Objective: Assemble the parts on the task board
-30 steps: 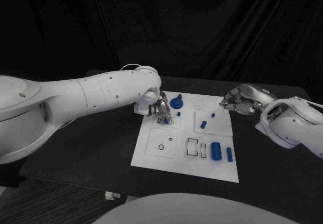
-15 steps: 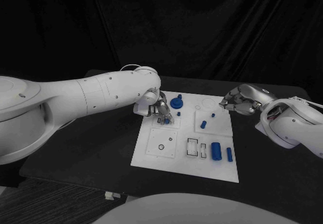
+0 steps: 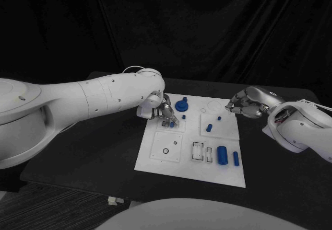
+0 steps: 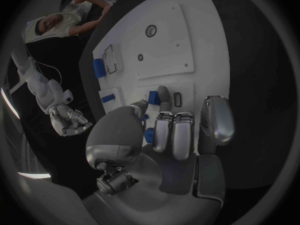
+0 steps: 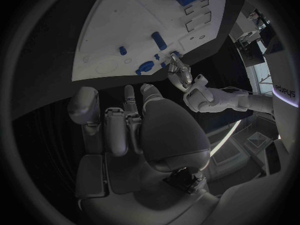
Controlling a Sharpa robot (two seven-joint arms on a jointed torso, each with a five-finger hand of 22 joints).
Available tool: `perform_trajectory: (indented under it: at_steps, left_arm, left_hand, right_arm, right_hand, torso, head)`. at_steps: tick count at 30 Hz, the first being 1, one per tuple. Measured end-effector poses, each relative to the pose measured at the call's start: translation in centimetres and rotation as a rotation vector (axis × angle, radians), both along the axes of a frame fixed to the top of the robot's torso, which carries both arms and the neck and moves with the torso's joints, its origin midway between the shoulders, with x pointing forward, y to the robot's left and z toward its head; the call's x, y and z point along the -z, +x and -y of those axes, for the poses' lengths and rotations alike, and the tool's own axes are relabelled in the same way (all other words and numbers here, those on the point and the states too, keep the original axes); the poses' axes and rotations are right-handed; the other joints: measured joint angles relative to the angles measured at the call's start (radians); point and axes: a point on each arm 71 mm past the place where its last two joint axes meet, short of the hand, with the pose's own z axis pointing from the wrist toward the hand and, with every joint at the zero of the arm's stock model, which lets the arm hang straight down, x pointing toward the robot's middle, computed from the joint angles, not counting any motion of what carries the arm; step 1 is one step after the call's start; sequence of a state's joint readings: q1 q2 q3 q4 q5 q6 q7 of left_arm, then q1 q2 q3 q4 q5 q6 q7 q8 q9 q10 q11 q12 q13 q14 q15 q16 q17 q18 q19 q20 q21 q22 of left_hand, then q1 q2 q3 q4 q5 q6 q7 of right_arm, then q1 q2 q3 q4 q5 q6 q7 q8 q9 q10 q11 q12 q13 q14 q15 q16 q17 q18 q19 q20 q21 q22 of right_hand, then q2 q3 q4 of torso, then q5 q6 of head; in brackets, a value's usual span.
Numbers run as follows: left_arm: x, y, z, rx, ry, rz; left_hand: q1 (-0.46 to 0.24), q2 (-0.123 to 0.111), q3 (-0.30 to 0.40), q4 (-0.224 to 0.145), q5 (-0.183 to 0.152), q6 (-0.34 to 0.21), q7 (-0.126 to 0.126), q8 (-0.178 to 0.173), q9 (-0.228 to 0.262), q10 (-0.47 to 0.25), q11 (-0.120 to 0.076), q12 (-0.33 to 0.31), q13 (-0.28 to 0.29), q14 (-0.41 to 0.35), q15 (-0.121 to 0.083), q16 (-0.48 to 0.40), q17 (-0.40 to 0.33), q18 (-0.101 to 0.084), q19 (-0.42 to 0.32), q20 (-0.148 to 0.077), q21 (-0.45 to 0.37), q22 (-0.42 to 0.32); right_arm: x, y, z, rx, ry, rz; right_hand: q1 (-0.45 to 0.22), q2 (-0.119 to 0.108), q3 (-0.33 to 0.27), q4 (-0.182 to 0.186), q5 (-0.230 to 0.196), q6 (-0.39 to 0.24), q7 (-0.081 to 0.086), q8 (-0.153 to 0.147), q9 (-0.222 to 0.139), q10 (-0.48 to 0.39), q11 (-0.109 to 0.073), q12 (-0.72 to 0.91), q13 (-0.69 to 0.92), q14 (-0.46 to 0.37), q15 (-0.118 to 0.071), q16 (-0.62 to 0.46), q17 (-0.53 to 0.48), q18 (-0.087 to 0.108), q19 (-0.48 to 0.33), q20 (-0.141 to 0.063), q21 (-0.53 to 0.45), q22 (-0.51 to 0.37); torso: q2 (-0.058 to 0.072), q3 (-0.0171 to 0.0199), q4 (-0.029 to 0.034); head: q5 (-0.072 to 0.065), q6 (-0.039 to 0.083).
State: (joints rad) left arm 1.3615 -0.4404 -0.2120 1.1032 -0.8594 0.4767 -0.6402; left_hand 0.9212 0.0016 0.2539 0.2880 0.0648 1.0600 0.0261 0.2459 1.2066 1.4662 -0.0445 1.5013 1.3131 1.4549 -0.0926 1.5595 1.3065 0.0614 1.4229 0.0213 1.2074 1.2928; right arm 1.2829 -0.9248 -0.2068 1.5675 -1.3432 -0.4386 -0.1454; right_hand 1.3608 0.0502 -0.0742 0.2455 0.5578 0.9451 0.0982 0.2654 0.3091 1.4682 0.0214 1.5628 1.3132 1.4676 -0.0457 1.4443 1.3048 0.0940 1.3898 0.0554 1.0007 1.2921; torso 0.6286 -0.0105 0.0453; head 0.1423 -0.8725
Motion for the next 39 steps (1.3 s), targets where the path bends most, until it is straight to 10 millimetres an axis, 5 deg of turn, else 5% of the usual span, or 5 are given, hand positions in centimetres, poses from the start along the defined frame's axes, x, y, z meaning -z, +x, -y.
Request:
perform_trajectory:
  at_steps: [11,23,29,32,39]
  left_arm:
    - [-0.2,-0.3,-0.4,-0.018,-0.040,0.049]
    - [-2.1,-1.7,-0.9,-0.048,-0.276,0.257]
    - [-3.7,-2.6,-1.9,-0.028,-0.374,0.440]
    - [-4.3,-3.3,-2.7,-0.005,-0.390,0.531]
    - [-3.5,-5.2,-4.0,0.042,-0.379,0.683]
  left_hand:
    - [-0.041,-0.017,-0.097,0.001,-0.007,0.007,-0.007,0.061,0.074,-0.005,-0.005,0.000,0.000,0.000,-0.001,0.000,0.000,0.000,0.010,-0.010,0.012,0.000]
    - [-0.040,-0.017,-0.194,-0.004,-0.007,0.000,-0.022,0.097,0.077,-0.005,-0.006,0.001,0.000,0.010,-0.011,0.001,0.000,0.000,0.018,-0.018,0.024,0.000]
    - [0.109,-0.003,-0.207,-0.016,0.015,-0.108,0.001,0.097,0.077,-0.005,-0.005,0.001,0.000,0.010,-0.011,0.001,0.000,0.000,0.025,-0.010,0.024,0.000]
    - [0.173,-0.001,-0.207,-0.017,0.068,-0.186,0.020,0.097,0.077,0.000,0.011,0.001,0.000,0.003,0.007,0.001,0.000,0.000,0.019,-0.004,0.024,0.000]
    - [0.201,-0.002,-0.218,-0.028,0.096,-0.237,0.026,0.096,0.077,0.000,0.018,0.001,0.000,0.004,0.007,0.001,0.000,0.000,0.022,0.007,0.024,0.000]
  right_arm:
    - [0.0,0.0,0.2,0.003,-0.001,-0.001]
    - [0.0,-0.1,0.7,0.014,-0.004,-0.001]
    - [0.0,-0.2,0.9,0.016,-0.003,-0.001]
    - [0.0,-0.3,1.1,0.019,-0.003,-0.001]
    - [0.1,-0.5,1.3,0.023,-0.002,-0.004]
  right_hand:
    - [0.000,0.000,0.000,0.000,0.000,0.000,0.000,0.000,0.000,0.000,0.000,0.000,0.000,0.000,0.000,0.000,0.000,0.000,0.000,0.000,0.000,0.000]
    - [0.000,0.000,0.000,0.000,0.000,0.000,0.000,0.000,0.000,0.000,0.000,0.000,0.000,0.000,0.000,0.000,0.000,0.000,0.000,0.000,0.000,0.000]
    - [0.000,0.000,0.000,0.000,0.000,0.000,0.000,0.000,0.000,0.000,0.000,0.000,0.000,0.000,0.000,0.000,0.000,0.000,0.000,0.000,0.000,0.000]
    - [0.000,0.000,0.000,0.000,0.000,0.000,0.000,0.000,0.000,0.000,0.000,0.000,0.000,0.000,0.000,0.000,0.000,0.000,0.000,0.000,0.000,0.000]
    - [0.000,0.000,0.000,0.000,0.000,0.000,0.000,0.000,0.000,0.000,0.000,0.000,0.000,0.000,0.000,0.000,0.000,0.000,0.000,0.000,0.000,0.000]
  torso:
    - [0.000,0.0000,-0.0002]
    - [0.000,0.0000,0.0000]
    - [-0.001,0.0000,0.0002]
    - [-0.001,0.0003,0.0002]
    - [-0.003,0.0019,0.0002]
  head:
    - [-0.003,0.000]
    - [-0.013,0.000]
    - [-0.020,0.000]
    - [-0.023,0.000]
    - [-0.016,0.000]
